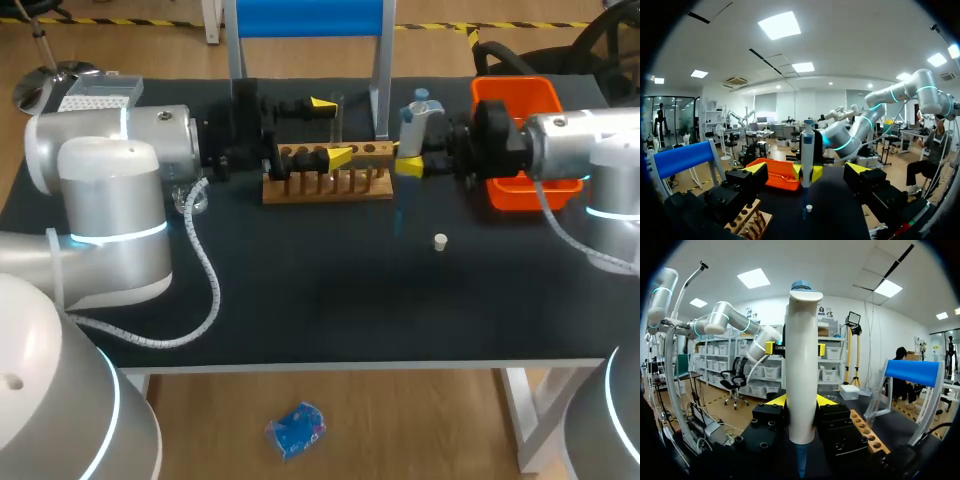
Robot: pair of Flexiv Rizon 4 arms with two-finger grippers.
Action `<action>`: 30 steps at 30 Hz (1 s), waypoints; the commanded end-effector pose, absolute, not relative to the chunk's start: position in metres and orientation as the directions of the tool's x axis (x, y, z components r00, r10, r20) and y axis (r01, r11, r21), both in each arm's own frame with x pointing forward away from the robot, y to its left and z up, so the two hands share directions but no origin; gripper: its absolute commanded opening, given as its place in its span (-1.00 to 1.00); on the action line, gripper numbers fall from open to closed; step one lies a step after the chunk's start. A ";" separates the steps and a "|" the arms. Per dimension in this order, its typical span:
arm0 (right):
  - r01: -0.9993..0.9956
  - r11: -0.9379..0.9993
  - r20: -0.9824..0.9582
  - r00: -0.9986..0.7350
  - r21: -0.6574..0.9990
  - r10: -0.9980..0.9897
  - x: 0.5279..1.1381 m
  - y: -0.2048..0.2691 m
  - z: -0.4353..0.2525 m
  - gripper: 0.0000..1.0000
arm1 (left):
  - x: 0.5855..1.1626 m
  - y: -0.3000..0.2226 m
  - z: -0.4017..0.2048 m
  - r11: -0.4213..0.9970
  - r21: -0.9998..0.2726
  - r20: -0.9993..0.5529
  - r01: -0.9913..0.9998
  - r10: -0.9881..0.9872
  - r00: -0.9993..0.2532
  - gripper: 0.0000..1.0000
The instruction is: Invert the test tube, pick up the pipette, mount the tip to pipette, aspirate from beaker and dispense into the tube, eject the tip, return the pipette, and cap with the stopper.
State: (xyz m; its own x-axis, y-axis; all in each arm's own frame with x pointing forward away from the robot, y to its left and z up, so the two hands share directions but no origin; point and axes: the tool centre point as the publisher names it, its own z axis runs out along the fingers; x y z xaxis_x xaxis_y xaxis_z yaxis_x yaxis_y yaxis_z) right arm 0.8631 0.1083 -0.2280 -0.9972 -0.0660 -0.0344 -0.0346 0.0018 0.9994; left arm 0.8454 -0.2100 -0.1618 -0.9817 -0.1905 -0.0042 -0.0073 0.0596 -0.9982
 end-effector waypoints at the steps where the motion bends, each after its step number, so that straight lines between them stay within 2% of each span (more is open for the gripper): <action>1: -0.046 0.006 -0.045 -0.998 0.999 -0.048 0.862 0.081 -0.216 -1.00 | 0.845 -0.210 -0.162 0.060 -0.998 -0.004 -0.007 -0.189 -0.982 1.00; 30: -0.117 -0.002 -0.114 -0.965 0.993 0.237 0.947 -0.091 -0.154 -1.00 | 0.845 -0.210 -0.162 0.060 -0.998 -0.004 -0.007 -0.189 -0.982 1.00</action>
State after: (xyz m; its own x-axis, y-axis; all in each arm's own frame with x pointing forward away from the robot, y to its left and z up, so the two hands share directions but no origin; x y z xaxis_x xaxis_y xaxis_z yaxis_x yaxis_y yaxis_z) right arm 0.9467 -0.0789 -0.1553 -0.9646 0.2372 -0.1157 -0.1203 -0.0048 0.9927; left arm 0.8456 -0.2098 -0.1611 -0.9820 -0.1889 -0.0036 -0.0083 0.0624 -0.9980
